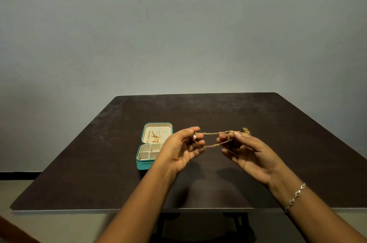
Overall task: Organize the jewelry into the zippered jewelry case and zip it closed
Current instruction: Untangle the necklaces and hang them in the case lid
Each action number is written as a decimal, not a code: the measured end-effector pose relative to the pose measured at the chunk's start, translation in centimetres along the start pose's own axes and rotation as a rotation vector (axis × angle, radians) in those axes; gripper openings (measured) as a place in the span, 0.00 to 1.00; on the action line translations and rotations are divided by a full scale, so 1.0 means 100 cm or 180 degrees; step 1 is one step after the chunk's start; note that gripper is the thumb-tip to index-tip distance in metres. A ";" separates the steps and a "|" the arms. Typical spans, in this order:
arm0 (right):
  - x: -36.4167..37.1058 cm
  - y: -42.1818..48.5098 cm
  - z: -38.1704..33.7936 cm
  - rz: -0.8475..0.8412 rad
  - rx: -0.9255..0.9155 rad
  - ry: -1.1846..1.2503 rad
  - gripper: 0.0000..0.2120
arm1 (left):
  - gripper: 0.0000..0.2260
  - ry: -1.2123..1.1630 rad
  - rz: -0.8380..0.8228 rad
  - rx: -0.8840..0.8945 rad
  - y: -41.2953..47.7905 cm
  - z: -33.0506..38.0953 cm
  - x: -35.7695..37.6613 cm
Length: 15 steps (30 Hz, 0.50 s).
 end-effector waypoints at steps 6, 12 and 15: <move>-0.005 -0.003 -0.016 0.0627 0.0080 -0.0617 0.07 | 0.08 0.1034 -0.0210 0.0138 -0.003 -0.007 0.002; -0.013 -0.003 -0.020 0.0859 0.0181 -0.1394 0.08 | 0.07 0.2266 0.0670 0.1561 0.011 0.032 -0.034; -0.012 -0.003 -0.018 0.0850 0.0238 -0.1483 0.08 | 0.05 0.2899 0.1495 0.1894 0.024 0.050 -0.073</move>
Point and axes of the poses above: each hand's wrist, its own y-axis towards the middle knuckle, its own x-axis out of the palm, z = x × y, the point moved 3 cm from there along y, towards the middle knuckle, and after that the axes turned 4 degrees about x, right-handed, at the moved point
